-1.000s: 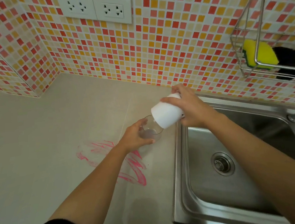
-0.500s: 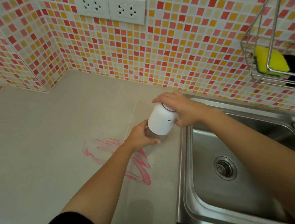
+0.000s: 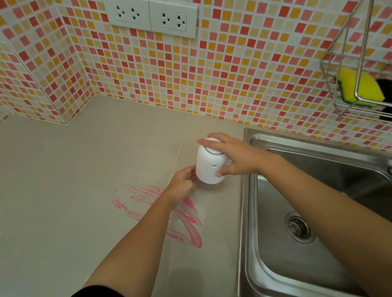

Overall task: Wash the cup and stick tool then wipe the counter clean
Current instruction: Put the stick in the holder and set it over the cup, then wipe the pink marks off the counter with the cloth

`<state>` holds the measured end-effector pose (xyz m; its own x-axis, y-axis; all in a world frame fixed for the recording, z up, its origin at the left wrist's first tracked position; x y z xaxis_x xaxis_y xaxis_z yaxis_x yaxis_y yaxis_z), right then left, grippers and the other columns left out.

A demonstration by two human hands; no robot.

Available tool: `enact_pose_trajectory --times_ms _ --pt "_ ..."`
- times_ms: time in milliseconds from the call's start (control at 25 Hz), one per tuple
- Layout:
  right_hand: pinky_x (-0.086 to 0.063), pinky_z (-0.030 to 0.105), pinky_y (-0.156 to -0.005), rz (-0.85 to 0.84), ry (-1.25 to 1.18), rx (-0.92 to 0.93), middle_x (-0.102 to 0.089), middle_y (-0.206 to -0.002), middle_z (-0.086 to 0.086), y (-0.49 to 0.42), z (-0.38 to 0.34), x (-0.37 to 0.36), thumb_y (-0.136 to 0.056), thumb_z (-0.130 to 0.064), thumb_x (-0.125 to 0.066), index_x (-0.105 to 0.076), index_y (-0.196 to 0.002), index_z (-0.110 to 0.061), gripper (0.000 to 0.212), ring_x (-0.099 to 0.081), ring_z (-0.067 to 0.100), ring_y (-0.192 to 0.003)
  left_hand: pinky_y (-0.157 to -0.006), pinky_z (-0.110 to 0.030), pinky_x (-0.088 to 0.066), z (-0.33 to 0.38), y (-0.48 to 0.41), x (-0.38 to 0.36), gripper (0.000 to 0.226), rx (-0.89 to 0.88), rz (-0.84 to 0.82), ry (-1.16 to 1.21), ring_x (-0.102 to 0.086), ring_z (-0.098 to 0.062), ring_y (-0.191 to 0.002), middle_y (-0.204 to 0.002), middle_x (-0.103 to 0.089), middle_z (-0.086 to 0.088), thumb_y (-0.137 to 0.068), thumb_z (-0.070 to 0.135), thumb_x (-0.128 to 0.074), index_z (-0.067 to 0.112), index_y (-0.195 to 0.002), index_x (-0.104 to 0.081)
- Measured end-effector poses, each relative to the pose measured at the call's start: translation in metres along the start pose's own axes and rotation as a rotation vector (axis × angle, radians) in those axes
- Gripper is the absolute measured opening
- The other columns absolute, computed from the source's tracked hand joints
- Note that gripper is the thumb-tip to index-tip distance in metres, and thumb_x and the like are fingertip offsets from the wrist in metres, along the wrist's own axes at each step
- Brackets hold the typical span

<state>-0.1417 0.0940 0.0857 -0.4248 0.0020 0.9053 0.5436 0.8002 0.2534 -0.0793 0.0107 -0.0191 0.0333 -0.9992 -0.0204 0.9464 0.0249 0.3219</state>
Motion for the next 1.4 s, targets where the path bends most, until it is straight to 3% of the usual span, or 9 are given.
enact_pose_trajectory --times_ms 240,480,640,720,880,1000,1160,1280,1400 --pt "-0.031 0.035 -0.106 0.006 -0.013 0.014 -0.015 -0.153 0.002 -0.001 0.003 -0.02 -0.077 -0.022 -0.073 -0.013 -0.145 -0.043 0.093 -0.027 0.028 -0.135 -0.097 -0.026 -0.047 -0.007 -0.004 0.0 0.054 0.018 -0.062 -0.001 -0.061 -0.014 -0.111 -0.118 -0.064 -0.001 -0.083 -0.018 -0.041 0.014 -0.126 -0.054" --pt "-0.032 0.034 -0.106 0.026 0.005 0.027 -0.013 -0.153 0.0 0.001 0.006 -0.037 -0.078 -0.021 -0.073 -0.015 -0.145 -0.043 0.092 -0.027 0.028 -0.135 -0.097 -0.024 -0.047 -0.007 -0.007 -0.001 0.062 0.026 -0.091 -0.029 -0.059 -0.01 -0.114 -0.118 -0.064 0.004 -0.081 -0.02 -0.039 0.022 -0.124 -0.054" --pt "-0.026 0.038 -0.112 -0.009 0.016 0.011 0.004 -0.158 -0.003 0.008 0.006 -0.038 -0.075 -0.028 -0.075 -0.001 -0.144 -0.049 0.103 -0.012 0.026 -0.143 -0.094 -0.021 -0.047 -0.005 -0.006 0.004 0.058 0.031 -0.073 -0.071 -0.055 -0.012 -0.119 -0.126 -0.061 -0.001 -0.083 -0.018 -0.041 0.015 -0.129 -0.052" --pt "-0.021 0.037 -0.114 0.011 -0.023 -0.011 0.01 -0.158 -0.005 0.022 0.007 -0.023 -0.075 -0.035 -0.074 0.005 -0.143 -0.049 0.105 -0.004 0.02 -0.145 -0.101 -0.029 -0.041 0.011 -0.007 0.023 0.057 0.018 0.06 -0.146 -0.047 -0.015 -0.128 -0.139 -0.05 -0.008 -0.086 -0.015 -0.043 0.008 -0.138 -0.044" --pt "-0.022 0.029 -0.114 0.363 0.01 0.002 -0.03 -0.151 -0.002 0.082 0.012 0.068 -0.09 -0.031 -0.057 -0.03 -0.144 -0.028 0.061 -0.027 0.013 -0.138 -0.108 -0.032 -0.034 0.103 -0.007 0.031 0.06 -0.175 0.234 -0.153 -0.039 -0.019 -0.134 -0.142 -0.044 -0.006 -0.085 -0.022 -0.037 0.004 -0.138 -0.04" --pt "-0.038 0.03 -0.1 0.664 0.138 0.026 -0.06 -0.123 0.002 0.142 0.028 0.135 -0.092 -0.028 -0.051 -0.056 -0.123 -0.016 0.033 -0.053 0.018 -0.115 -0.11 -0.033 -0.034 0.192 0.003 -0.029 0.057 -0.413 0.17 -0.174 -0.044 -0.013 -0.129 -0.137 -0.049 0.0 -0.086 -0.02 -0.038 0.009 -0.135 -0.046" --pt "-0.04 0.029 -0.093 0.983 0.245 -0.135 -0.064 -0.112 0.009 0.25 0.104 0.194 -0.092 -0.024 -0.047 -0.06 -0.115 -0.008 0.031 -0.054 0.022 -0.105 -0.104 -0.025 -0.039 0.278 0.027 -0.16 0.044 -0.648 0.033 -0.211 -0.045 -0.007 -0.128 -0.138 -0.05 0.006 -0.095 0.0 -0.043 0.019 -0.134 -0.049" --pt "-0.037 0.032 -0.098 0.97 0.249 -0.383 -0.057 -0.125 0.011 0.322 0.182 0.209 -0.094 -0.037 -0.032 -0.051 -0.125 -0.009 0.046 -0.05 0.025 -0.115 -0.101 -0.017 -0.035 0.317 0.022 -0.253 0.046 -0.722 -0.067 -0.329 -0.038 -0.002 -0.127 -0.141 -0.044 0.008 -0.094 0.003 -0.043 0.024 -0.135 -0.047" --pt "-0.033 0.039 -0.106 0.84 0.271 -0.621 -0.046 -0.14 0.013 0.372 0.258 0.206 -0.092 -0.051 -0.021 -0.04 -0.137 -0.01 0.064 -0.042 0.027 -0.128 -0.087 -0.01 -0.036 0.338 -0.012 -0.333 0.044 -0.745 -0.13 -0.594 -0.05 -0.008 -0.102 -0.125 -0.055 0.0 -0.095 0.01 -0.043 0.02 -0.139 -0.044"
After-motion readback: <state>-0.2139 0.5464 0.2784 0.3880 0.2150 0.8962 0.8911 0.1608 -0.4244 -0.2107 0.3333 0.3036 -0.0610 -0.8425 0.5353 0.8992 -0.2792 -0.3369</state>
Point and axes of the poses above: each hand's wrist, its own y-axis away from the middle knuckle, its own x-axis out of the back of the hand, z = x × y, the point moved 9 cm from there along -y, towards the middle knuckle
